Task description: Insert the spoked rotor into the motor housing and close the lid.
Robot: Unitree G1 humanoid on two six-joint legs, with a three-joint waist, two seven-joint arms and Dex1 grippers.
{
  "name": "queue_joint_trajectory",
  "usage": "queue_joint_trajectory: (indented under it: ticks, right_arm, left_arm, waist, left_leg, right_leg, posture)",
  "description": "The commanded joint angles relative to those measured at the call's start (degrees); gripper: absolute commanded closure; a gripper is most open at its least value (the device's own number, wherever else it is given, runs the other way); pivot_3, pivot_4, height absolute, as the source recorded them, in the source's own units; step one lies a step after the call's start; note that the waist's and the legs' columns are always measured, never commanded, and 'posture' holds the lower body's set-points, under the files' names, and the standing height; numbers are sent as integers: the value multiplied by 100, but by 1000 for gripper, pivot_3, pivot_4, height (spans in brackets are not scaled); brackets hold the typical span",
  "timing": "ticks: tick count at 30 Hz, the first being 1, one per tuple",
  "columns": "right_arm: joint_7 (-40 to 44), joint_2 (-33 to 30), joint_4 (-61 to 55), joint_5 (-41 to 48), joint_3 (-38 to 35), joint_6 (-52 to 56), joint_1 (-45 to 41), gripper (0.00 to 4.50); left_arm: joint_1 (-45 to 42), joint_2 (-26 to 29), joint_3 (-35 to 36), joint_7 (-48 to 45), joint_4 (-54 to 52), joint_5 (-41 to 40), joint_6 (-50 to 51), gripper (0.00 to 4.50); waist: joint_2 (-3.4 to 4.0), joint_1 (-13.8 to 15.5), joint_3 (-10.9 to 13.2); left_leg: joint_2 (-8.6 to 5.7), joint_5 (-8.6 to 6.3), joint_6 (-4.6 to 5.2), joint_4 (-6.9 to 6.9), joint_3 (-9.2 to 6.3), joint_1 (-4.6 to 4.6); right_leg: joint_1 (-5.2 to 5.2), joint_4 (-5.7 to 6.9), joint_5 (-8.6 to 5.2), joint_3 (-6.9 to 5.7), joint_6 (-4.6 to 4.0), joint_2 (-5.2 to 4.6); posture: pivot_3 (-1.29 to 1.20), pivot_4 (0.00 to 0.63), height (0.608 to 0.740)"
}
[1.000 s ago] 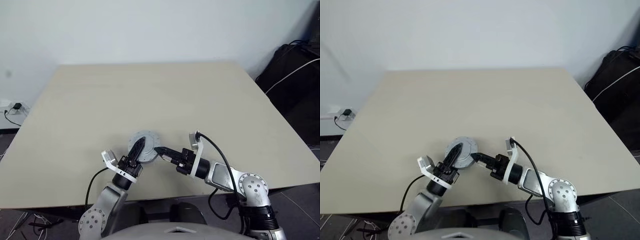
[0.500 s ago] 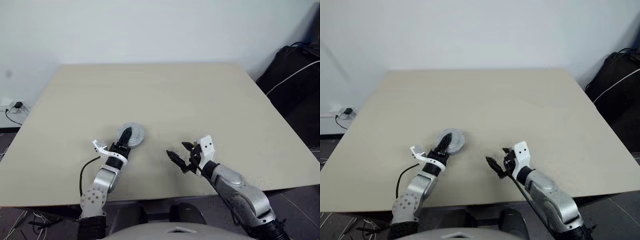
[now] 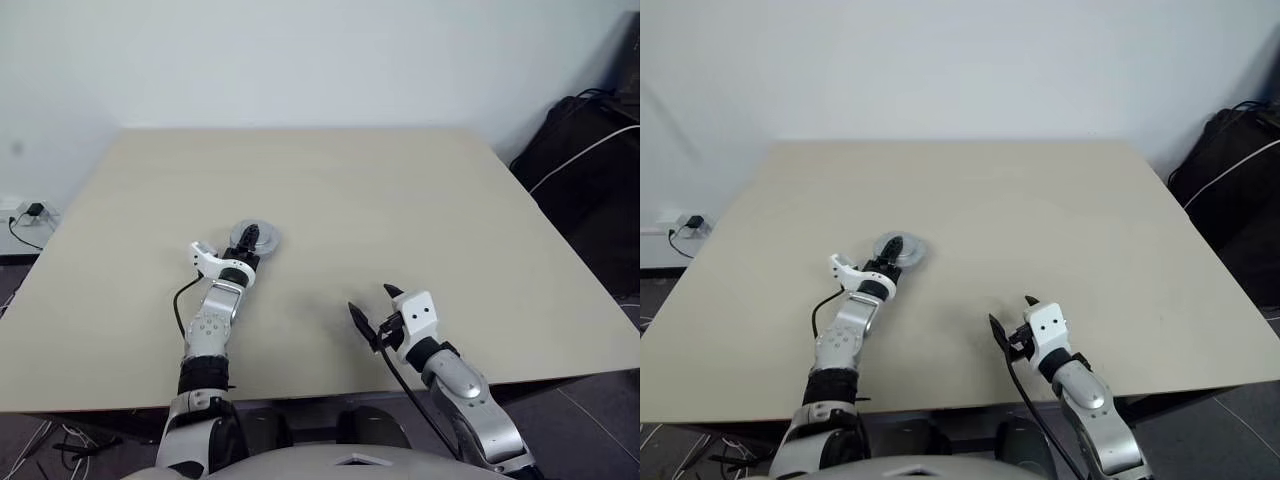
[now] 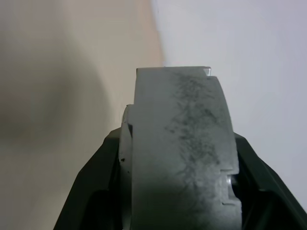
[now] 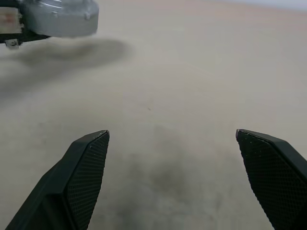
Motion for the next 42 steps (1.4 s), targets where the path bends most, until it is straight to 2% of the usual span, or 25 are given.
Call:
queue_joint_trajectory:
  ticks: [1, 5, 13, 15, 19, 21, 25, 28, 33, 38, 42]
  right_arm:
    - [83, 66, -31, -80, -176, -190, -50, 0]
    - [101, 143, -163, -161, -188, -97, 24, 0]
    - [132, 268, -414, -275, -180, 195, 92, 0]
    - [160, 275, -407, -272, -203, 233, 83, 0]
    - [194, 296, -436, -273, -244, 320, 69, 0]
    - [211, 316, -468, -261, -257, 378, 81, 0]
    - [221, 334, -573, -251, -285, 493, 136, 0]
    - [256, 332, -568, -230, -308, 556, 142, 0]
    - [344, 363, -444, -157, -336, 624, 106, 0]
    - [361, 537, -292, -25, -459, 583, 94, 0]
    - [277, 752, -124, -32, -565, 315, 86, 0]
  left_arm:
    - [-638, 6, 189, -9, 470, 309, -204, 2391]
    - [-1146, 60, 414, 141, 1204, 662, -313, 2391]
    - [-1726, 236, 738, 474, 2343, 1314, -500, 2391]
    - [-1737, 280, 765, 522, 2468, 1430, -432, 1677]
    - [-1547, 354, 816, 735, 2399, 1621, -220, 549]
    - [-1344, 385, 790, 791, 2185, 1689, -4, 9]
    - [-279, 556, 530, 942, 998, 1827, 1066, 9]
    - [580, 661, 373, 1052, 6, 1752, 1866, 9]
    - [1624, 752, 120, 989, -1259, 1806, 2536, 9]
    - [2782, 1022, -757, 326, -2593, 2618, 1771, 9]
    - [3363, 1184, -1493, -98, -3186, 3587, 607, 9]
  waist:
    - [-1, -22, 0]
    - [-2, -52, 0]
    - [-5, -61, -2]
    - [-7, -65, -3]
    - [-19, -73, -47]
    - [-24, -100, -65]
    - [-27, -217, -99]
    - [-9, -273, -150]
    - [25, -298, -205]
    - [46, -294, -202]
    - [58, -239, -188]
  left_leg:
    - [1, 0, 0, 0, 0, 1]
    - [3, 5, -7, 0, -3, 9]
    - [4, 4, -7, 0, -5, 30]
    - [4, 4, -7, 1, -7, 45]
    - [5, 5, -9, 2, -8, 54]
    - [9, 5, -10, 1, -9, 69]
    - [13, 2, -10, -30, -4, 132]
    - [17, -2, -20, -47, -5, 145]
    - [30, -11, -44, -56, -4, 170]
    - [31, -17, -43, -82, 1, 217]
    - [30, -20, -37, -109, 1, 224]
  right_leg:
    - [2, 1, 0, 0, 0, 4]
    - [9, 3, 0, -2, 0, 30]
    - [27, 2, 0, -3, 0, 4]
    - [41, 2, 0, -3, -1, 0]
    - [44, 7, 0, -3, -1, -7]
    - [56, 7, -2, -3, -4, -8]
    - [74, 6, -10, -1, -17, -16]
    - [72, 10, -13, -3, -20, -16]
    - [82, 19, -49, -8, -74, -10]
    - [114, 19, -61, -2, -88, -12]
    - [107, 17, -63, 1, -92, -13]
  posture:
    - [0, 0, 740]
    - [0, 0, 740]
    - [0, 0, 740]
    - [0, 0, 740]
    - [0, 0, 740]
    - [0, 0, 740]
    - [0, 0, 740]
    - [0, 0, 740]
    - [0, 0, 740]
    - [0, 0, 740]
    - [0, 0, 740]
